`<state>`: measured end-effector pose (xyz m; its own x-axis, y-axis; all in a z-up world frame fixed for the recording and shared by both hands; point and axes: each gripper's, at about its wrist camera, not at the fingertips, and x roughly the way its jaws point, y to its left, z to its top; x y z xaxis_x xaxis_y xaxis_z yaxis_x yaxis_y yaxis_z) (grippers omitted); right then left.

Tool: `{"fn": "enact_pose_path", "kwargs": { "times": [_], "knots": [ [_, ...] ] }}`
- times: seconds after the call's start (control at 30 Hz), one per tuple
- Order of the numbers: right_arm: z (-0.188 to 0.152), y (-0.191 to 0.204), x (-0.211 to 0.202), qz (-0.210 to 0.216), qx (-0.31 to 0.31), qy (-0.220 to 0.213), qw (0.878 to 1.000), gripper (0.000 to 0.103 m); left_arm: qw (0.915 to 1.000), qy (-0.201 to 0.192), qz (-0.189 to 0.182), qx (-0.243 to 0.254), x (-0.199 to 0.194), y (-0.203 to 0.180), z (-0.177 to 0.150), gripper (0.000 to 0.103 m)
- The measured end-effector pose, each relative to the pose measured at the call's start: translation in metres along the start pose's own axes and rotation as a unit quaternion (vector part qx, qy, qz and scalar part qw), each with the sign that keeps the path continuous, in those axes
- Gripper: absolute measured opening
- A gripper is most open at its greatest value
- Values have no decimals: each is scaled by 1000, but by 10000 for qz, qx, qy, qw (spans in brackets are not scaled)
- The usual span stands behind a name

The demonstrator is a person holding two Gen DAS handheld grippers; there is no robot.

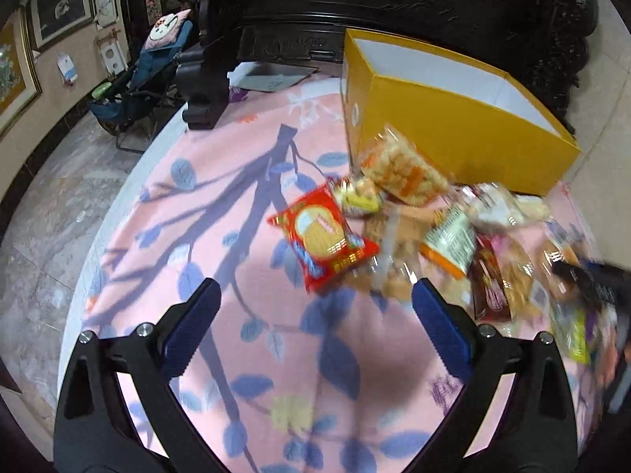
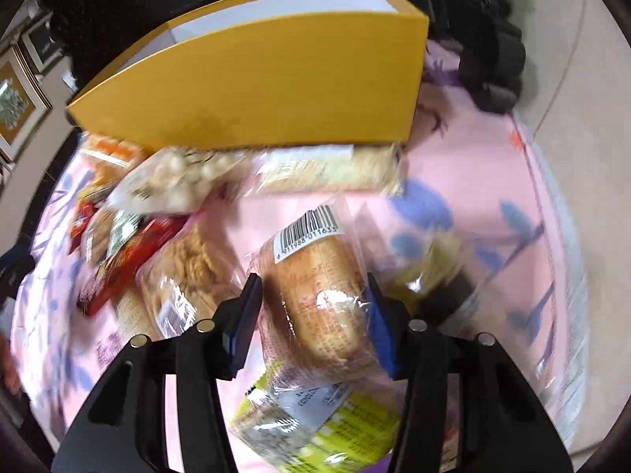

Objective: Organize snacks
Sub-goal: 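Grasp the red round biscuit pack with the left gripper while the right grasps a bread bag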

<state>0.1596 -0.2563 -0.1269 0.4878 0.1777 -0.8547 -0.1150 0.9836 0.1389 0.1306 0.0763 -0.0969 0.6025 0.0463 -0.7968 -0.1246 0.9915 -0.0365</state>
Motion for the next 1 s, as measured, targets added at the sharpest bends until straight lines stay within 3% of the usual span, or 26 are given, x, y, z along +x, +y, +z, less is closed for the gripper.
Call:
{"fn": "enact_pose_path", "kwargs": {
  "times": [0.13, 0.43, 0.5, 0.57, 0.6, 0.67, 0.77, 1.0],
  "knots": [
    [-10, -7, -1, 213, 365, -136, 9990, 53, 9985, 195, 412, -319, 36, 2, 21, 99],
    [-11, -6, -1, 271, 372, -112, 9989, 55, 9933, 531, 530, -875, 92, 13, 21, 98],
    [-11, -10, 3, 283, 424, -53, 9987, 59, 9938, 416, 624, -825, 94, 12, 19, 98],
    [-13, -9, 12, 258, 446, 149, 9986, 65, 9946, 305, 722, -686, 92, 7, 16, 87],
    [-16, -4, 11, 164, 306, 45, 9994, 65, 9948, 246, 715, -685, 90, 7, 15, 80],
    [-18, 2, 10, 30, 244, -80, 9997, 64, 9950, 142, 694, -699, 86, 9, 16, 45],
    [-19, 5, 7, 28, 254, -196, 9995, 54, 9949, 149, 562, -826, 84, 14, 18, 45],
    [-23, 10, -27, 78, 366, -492, 9981, 52, 9945, 9, 193, -1025, 54, 20, 5, 45]
  ]
}}
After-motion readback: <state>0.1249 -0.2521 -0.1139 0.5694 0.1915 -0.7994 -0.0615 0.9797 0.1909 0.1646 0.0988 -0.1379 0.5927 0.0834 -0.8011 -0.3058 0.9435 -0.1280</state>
